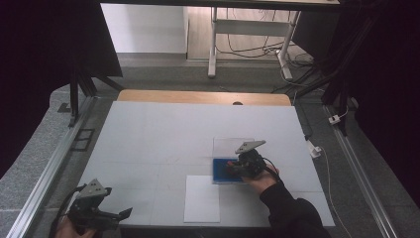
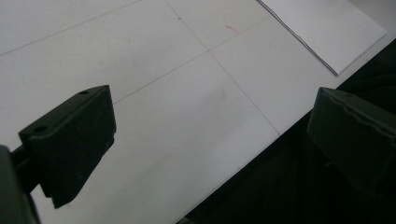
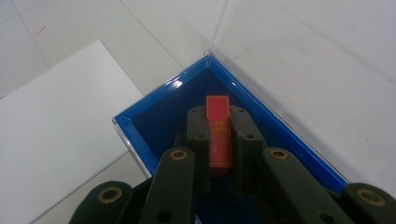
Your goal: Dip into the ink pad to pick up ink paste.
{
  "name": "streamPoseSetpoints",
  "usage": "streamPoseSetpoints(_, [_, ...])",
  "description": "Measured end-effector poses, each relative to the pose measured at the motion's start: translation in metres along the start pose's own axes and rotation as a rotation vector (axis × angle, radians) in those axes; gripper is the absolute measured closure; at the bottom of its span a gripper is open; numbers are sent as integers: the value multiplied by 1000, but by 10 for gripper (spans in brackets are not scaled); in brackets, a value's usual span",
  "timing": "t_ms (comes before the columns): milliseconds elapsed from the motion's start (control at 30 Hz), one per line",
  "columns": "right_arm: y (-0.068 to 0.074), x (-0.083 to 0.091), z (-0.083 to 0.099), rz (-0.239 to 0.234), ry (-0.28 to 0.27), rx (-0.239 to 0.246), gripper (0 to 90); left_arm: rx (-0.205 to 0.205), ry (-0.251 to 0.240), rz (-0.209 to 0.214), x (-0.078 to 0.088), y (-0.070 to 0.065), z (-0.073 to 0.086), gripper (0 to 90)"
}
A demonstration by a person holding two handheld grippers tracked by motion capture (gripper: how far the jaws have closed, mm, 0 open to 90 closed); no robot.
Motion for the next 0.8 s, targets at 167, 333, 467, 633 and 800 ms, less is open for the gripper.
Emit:
streamPoseSetpoints(167, [8, -1, -1, 55, 17, 97, 806, 1, -2, 0, 0, 0, 0, 13])
streamPoseSetpoints(333, [4, 0, 0, 26, 4, 53, 805, -2, -2, 2, 0, 0, 0, 12])
streamPoseSetpoints(467, [-2, 0, 1, -12, -13, -25, 805, -6, 0, 1, 0, 0, 0, 12])
streamPoseSetpoints(633, [2, 0, -1, 21, 12, 35, 803, -6, -3, 1, 0, -1, 0, 12])
streamPoseSetpoints(800, [3, 0, -3, 27, 12, 39, 801, -4, -3, 2, 0, 0, 0, 12])
Point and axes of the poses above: each handheld gripper's, and its own axes: x roughly backward along the jaws, z roughly out of its underside, y roughly to its left, the point moved 7 cm from there along -x, roughly forward along the jaws, and after that the axes turned 13 degrees about -y, right-handed, at the moved point
